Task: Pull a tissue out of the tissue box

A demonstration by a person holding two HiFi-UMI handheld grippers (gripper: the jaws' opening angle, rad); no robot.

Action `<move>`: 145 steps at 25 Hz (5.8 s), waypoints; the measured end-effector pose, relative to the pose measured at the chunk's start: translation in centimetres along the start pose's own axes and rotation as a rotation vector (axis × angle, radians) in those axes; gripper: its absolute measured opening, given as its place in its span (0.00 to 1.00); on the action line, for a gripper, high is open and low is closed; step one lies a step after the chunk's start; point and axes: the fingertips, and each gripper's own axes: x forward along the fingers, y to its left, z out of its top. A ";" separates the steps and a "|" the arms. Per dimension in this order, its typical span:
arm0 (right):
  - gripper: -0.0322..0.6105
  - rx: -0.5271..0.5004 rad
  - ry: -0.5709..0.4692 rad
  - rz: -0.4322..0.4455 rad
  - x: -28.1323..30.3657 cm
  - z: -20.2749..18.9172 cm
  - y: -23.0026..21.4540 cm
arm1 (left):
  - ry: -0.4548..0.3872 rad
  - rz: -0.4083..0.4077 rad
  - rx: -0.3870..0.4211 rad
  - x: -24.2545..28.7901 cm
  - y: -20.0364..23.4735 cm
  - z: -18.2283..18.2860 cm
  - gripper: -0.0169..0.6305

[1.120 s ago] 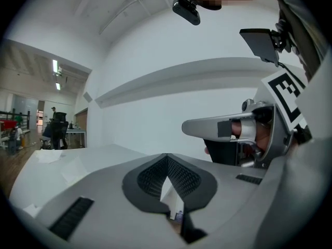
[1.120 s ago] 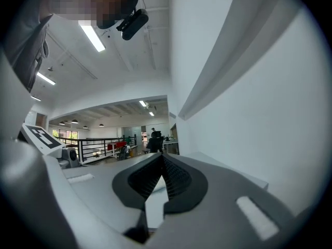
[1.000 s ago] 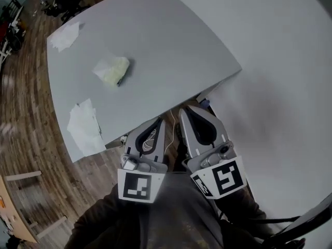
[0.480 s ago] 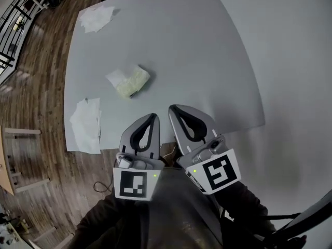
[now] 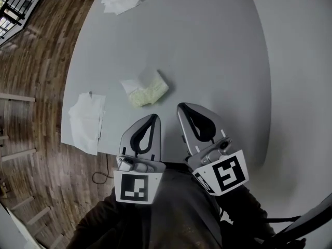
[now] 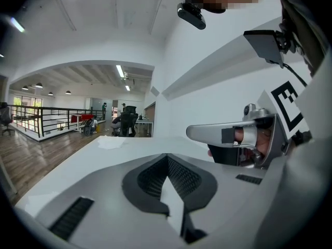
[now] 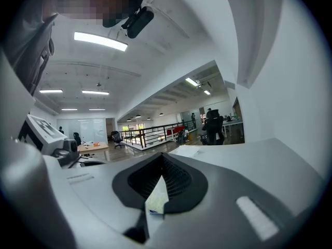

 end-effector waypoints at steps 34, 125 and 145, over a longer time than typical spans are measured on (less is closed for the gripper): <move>0.05 -0.120 0.330 0.677 15.0 -11.8 1.0 | 0.248 0.020 -0.149 9.8 11.6 -10.8 0.02; 0.05 0.156 -0.128 -0.099 -15.9 -0.5 32.9 | -0.138 -0.166 0.114 -32.8 -0.8 -0.9 0.02; 0.05 0.028 -0.153 -0.277 -18.0 1.5 35.2 | -0.222 -0.331 0.196 -35.2 -4.0 1.2 0.02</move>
